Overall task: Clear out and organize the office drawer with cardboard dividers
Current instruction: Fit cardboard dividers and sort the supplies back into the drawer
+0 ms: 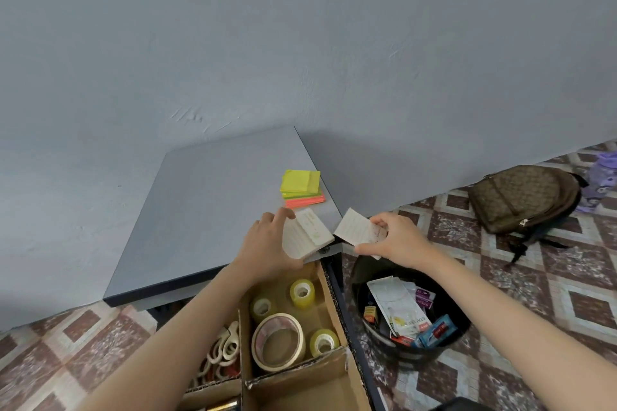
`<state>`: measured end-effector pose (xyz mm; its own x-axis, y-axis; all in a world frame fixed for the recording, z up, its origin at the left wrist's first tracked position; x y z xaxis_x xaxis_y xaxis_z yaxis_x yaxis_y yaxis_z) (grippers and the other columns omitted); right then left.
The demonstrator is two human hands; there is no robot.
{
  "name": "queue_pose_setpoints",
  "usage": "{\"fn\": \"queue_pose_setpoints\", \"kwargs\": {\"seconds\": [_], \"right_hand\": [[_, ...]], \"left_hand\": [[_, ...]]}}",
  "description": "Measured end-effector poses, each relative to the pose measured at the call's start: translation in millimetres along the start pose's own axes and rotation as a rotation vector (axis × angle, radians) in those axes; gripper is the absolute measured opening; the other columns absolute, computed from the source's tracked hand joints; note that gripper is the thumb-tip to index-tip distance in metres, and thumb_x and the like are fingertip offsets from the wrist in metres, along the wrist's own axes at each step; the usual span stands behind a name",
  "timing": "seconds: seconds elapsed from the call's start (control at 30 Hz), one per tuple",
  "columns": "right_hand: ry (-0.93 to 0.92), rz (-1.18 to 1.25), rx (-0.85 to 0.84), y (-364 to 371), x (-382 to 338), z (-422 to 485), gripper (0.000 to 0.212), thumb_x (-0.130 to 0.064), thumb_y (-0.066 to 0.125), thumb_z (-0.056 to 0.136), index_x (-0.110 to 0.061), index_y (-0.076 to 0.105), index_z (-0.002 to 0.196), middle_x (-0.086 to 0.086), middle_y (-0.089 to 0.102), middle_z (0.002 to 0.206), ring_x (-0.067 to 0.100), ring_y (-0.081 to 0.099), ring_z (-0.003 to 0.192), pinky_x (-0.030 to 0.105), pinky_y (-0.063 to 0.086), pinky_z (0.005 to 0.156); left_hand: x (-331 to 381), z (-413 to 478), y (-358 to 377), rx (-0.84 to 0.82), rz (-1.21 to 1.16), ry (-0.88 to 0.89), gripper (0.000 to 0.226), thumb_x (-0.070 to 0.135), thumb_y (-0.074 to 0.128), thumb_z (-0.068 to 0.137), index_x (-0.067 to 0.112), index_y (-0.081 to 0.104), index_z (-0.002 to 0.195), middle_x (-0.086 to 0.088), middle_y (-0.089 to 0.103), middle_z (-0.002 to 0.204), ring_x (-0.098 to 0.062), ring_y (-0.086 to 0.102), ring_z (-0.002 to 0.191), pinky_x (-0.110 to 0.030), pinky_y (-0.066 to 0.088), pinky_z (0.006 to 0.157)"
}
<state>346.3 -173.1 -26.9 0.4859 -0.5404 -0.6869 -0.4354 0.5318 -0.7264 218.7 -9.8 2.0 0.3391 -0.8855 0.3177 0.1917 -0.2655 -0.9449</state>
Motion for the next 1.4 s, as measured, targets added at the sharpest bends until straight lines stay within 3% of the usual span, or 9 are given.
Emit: {"fn": "queue_pose_setpoints", "kwargs": {"seconds": [0.27, 0.4, 0.5, 0.6, 0.73, 0.97, 1.1, 1.23, 1.4], "right_hand": [[-0.007, 0.107, -0.042, 42.3, -27.8, -26.7, 0.068, -0.043, 0.077, 0.071, -0.008, 0.053, 0.124, 0.005, 0.057, 0.12, 0.015, 0.05, 0.103, 0.025, 0.039, 0.079], [-0.007, 0.17, -0.06, 69.9, -30.6, -41.2, 0.066, -0.04, 0.077, 0.072, -0.006, 0.053, 0.124, 0.007, 0.057, 0.121, 0.018, 0.052, 0.105, 0.025, 0.039, 0.079], [0.0, 0.175, -0.09, 92.8, -26.3, -51.4, 0.068, -0.04, 0.075, 0.075, -0.008, 0.049, 0.128, 0.006, 0.054, 0.125, 0.019, 0.051, 0.11, 0.026, 0.042, 0.081], [-0.001, 0.182, -0.099, 111.8, -21.5, -55.0, 0.068, -0.042, 0.075, 0.074, -0.009, 0.05, 0.128, 0.005, 0.055, 0.125, 0.015, 0.051, 0.105, 0.025, 0.043, 0.079], [0.023, 0.206, -0.129, 133.4, -13.1, -57.4, 0.07, -0.044, 0.075, 0.073, -0.011, 0.05, 0.129, 0.004, 0.055, 0.126, 0.011, 0.048, 0.102, 0.024, 0.044, 0.08], [0.034, 0.297, -0.15, 137.0, -7.7, -47.9, 0.065, -0.042, 0.074, 0.074, -0.012, 0.051, 0.127, 0.001, 0.055, 0.123, 0.008, 0.048, 0.101, 0.021, 0.043, 0.077], [-0.01, 0.271, -0.173, 139.3, -14.2, -44.7, 0.066, -0.042, 0.074, 0.074, -0.013, 0.05, 0.128, -0.007, 0.05, 0.114, 0.006, 0.046, 0.099, 0.011, 0.04, 0.068], [-0.048, 0.256, -0.176, 138.6, -20.3, -43.7, 0.066, -0.043, 0.074, 0.074, -0.013, 0.05, 0.127, -0.004, 0.051, 0.115, 0.006, 0.046, 0.1, 0.012, 0.041, 0.07], [-0.045, 0.243, -0.17, 136.9, -17.8, -43.9, 0.066, -0.044, 0.074, 0.073, -0.013, 0.05, 0.126, -0.004, 0.052, 0.116, 0.006, 0.046, 0.098, 0.011, 0.041, 0.068]], "left_hand": [[3.0, -103.0, 12.7, -0.144, -0.117, -0.018, 0.061, 0.044, 0.07, 0.075, 0.041, 0.041, 0.129, 0.006, 0.044, 0.12, -0.008, 0.039, 0.102, -0.021, 0.032, 0.085], [-5.5, -143.4, 46.1, -0.272, -0.138, -0.054, 0.059, 0.048, 0.069, 0.077, 0.043, 0.044, 0.129, 0.007, 0.041, 0.132, -0.012, 0.037, 0.117, -0.029, 0.033, 0.101], [-6.2, -164.9, 72.2, -0.365, -0.155, -0.04, 0.056, 0.046, 0.07, 0.078, 0.041, 0.048, 0.129, 0.016, 0.036, 0.126, -0.006, 0.033, 0.116, -0.023, 0.026, 0.098], [-6.6, -177.8, 102.8, -0.478, -0.244, -0.05, 0.052, 0.046, 0.071, 0.076, 0.04, 0.054, 0.124, 0.013, 0.048, 0.127, -0.009, 0.042, 0.121, -0.022, 0.031, 0.099], [0.4, -182.2, 135.2, -0.612, -0.448, -0.101, 0.045, 0.039, 0.072, 0.078, 0.037, 0.058, 0.121, 0.022, 0.052, 0.125, 0.004, 0.041, 0.118, -0.017, 0.029, 0.103], [-6.9, -168.5, 172.7, -0.62, -0.355, -0.127, 0.044, 0.043, 0.07, 0.078, 0.034, 0.059, 0.12, 0.01, 0.054, 0.132, -0.01, 0.042, 0.125, -0.03, 0.03, 0.11], [-16.1, -160.1, 179.8, -0.557, -0.291, -0.127, 0.048, 0.042, 0.072, 0.076, 0.03, 0.06, 0.121, 0.009, 0.054, 0.131, -0.008, 0.043, 0.124, -0.022, 0.031, 0.107], [-17.5, -161.2, 189.1, -0.533, -0.204, -0.092, 0.058, 0.044, 0.075, 0.072, 0.027, 0.058, 0.125, 0.002, 0.048, 0.134, -0.011, 0.039, 0.127, -0.018, 0.025, 0.107], [-22.9, -165.2, 194.4, -0.502, -0.419, -0.22, 0.045, 0.046, 0.059, 0.085, 0.019, 0.063, 0.121, 0.0, 0.042, 0.141, -0.011, 0.038, 0.13, -0.027, 0.03, 0.11]]}}
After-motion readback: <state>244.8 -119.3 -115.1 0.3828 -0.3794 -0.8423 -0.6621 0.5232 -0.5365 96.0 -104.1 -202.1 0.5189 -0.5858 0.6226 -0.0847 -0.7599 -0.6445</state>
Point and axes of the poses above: each hand's wrist, its own z-axis towards the middle knuckle, its own y-axis out of the palm, x = y × z, the point moved 10 cm from there along z, towards the middle knuckle
